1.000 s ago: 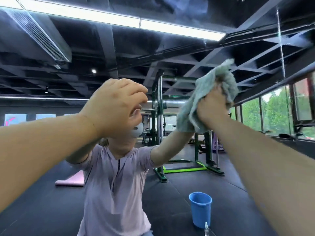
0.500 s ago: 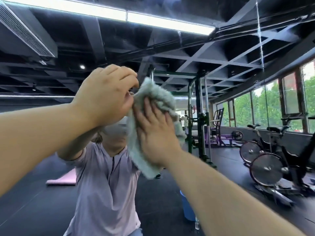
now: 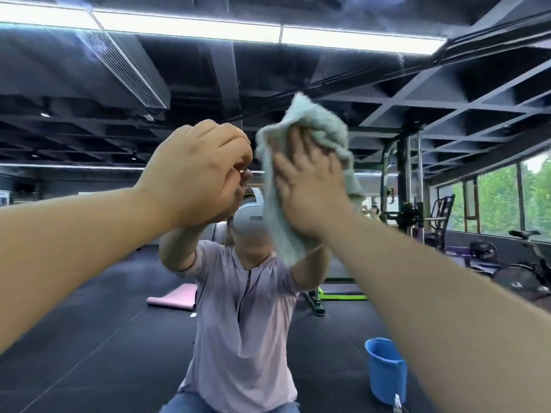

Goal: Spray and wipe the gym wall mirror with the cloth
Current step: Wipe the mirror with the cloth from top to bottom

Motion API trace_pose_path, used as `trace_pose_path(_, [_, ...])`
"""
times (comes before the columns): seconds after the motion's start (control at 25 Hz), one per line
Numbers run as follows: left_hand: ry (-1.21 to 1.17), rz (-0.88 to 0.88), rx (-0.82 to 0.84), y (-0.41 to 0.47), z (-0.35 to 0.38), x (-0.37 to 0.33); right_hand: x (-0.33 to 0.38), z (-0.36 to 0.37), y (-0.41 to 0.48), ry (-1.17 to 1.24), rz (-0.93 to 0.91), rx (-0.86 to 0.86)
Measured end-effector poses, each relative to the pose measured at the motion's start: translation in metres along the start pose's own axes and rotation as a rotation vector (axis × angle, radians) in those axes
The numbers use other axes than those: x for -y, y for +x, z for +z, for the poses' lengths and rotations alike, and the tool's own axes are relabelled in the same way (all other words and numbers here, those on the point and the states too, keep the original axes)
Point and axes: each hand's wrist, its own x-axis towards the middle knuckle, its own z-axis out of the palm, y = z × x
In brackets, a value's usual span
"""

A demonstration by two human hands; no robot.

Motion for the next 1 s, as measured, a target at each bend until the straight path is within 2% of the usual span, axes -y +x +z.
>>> trace_pose_path(0.08, [0.005, -0.013, -0.009, -0.009, -0.008, 0.008, 0.007, 0.011, -0.023, -0.044, -0.308, 0.035])
trace_pose_path(0.12, [0.008, -0.005, -0.005, -0.011, -0.011, 0.01, -0.013, 0.003, -0.022, -0.082, -0.389, 0.028])
trace_pose_path(0.16, [0.011, 0.008, 0.005, -0.011, -0.015, 0.011, -0.034, -0.007, -0.009, -0.132, -0.382, 0.023])
trace_pose_path(0.2, [0.005, 0.021, 0.015, -0.01, -0.018, 0.012, -0.054, -0.018, 0.008, -0.181, -0.269, 0.018])
trace_pose_path(0.28, [-0.001, 0.023, 0.016, -0.008, -0.023, 0.02, -0.064, -0.042, 0.05, -0.148, 0.086, 0.024])
trace_pose_path(0.32, [0.005, 0.013, 0.009, -0.01, -0.023, 0.024, -0.048, -0.044, 0.064, -0.103, 0.206, 0.016])
trace_pose_path(0.36, [0.014, -0.011, -0.002, -0.014, -0.021, 0.029, -0.021, -0.04, 0.071, -0.057, 0.226, -0.017])
trace_pose_path(0.4, [0.02, -0.049, -0.013, -0.018, -0.018, 0.032, 0.006, -0.031, 0.068, -0.035, 0.171, -0.034])
trace_pose_path(0.48, [0.016, -0.148, 0.0, -0.03, -0.016, 0.036, 0.04, -0.004, 0.03, 0.005, -0.088, -0.042])
trace_pose_path(0.56, [-0.011, -0.213, 0.029, -0.043, -0.016, 0.033, 0.032, 0.009, -0.024, -0.019, -0.351, 0.043])
trace_pose_path(0.6, [-0.023, -0.203, 0.039, -0.049, -0.015, 0.029, 0.014, 0.008, -0.039, -0.058, -0.401, 0.072])
trace_pose_path(0.64, [-0.028, -0.176, 0.045, -0.053, -0.014, 0.027, -0.005, 0.005, -0.04, -0.093, -0.37, 0.075])
trace_pose_path(0.72, [-0.044, -0.127, 0.053, -0.055, -0.015, 0.027, -0.029, -0.006, -0.013, -0.096, -0.093, 0.032])
trace_pose_path(0.8, [-0.055, -0.119, 0.058, -0.055, -0.02, 0.033, -0.009, -0.014, 0.021, 0.008, 0.153, -0.039])
trace_pose_path(0.84, [-0.049, -0.12, 0.064, -0.058, -0.022, 0.035, 0.019, -0.009, 0.025, 0.043, 0.155, -0.051])
trace_pose_path(0.88, [-0.039, -0.127, 0.069, -0.064, -0.023, 0.035, 0.049, 0.002, 0.017, 0.054, 0.089, -0.046])
trace_pose_path(1.0, [-0.037, -0.185, 0.063, -0.092, -0.025, 0.03, 0.083, 0.047, -0.056, 0.051, -0.352, 0.034])
